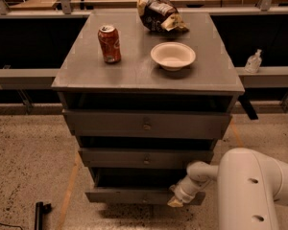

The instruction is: Open bottom drawer

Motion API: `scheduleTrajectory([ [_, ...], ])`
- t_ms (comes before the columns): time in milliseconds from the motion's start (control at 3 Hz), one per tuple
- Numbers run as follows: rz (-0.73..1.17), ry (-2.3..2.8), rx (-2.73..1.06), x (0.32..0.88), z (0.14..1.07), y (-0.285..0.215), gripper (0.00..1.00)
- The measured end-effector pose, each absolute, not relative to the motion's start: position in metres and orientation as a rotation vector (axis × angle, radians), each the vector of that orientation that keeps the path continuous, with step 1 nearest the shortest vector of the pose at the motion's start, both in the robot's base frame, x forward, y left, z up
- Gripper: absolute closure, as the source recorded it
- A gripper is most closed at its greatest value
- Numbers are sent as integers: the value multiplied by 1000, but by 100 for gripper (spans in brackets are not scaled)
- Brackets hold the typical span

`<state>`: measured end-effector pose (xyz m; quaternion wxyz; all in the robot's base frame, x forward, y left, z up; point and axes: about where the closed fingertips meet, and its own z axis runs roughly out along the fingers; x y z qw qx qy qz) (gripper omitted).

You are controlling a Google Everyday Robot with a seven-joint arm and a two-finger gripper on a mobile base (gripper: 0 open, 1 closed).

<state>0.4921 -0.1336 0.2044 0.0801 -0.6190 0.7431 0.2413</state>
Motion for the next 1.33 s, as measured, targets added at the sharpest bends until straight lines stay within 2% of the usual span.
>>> scheduleTrajectory([
  [333,722,2223,-1851,492,204,-134,17],
  [667,722,2223,-1851,492,204,-134,0],
  [1333,791,2319,-1830,446,228,-137,41],
])
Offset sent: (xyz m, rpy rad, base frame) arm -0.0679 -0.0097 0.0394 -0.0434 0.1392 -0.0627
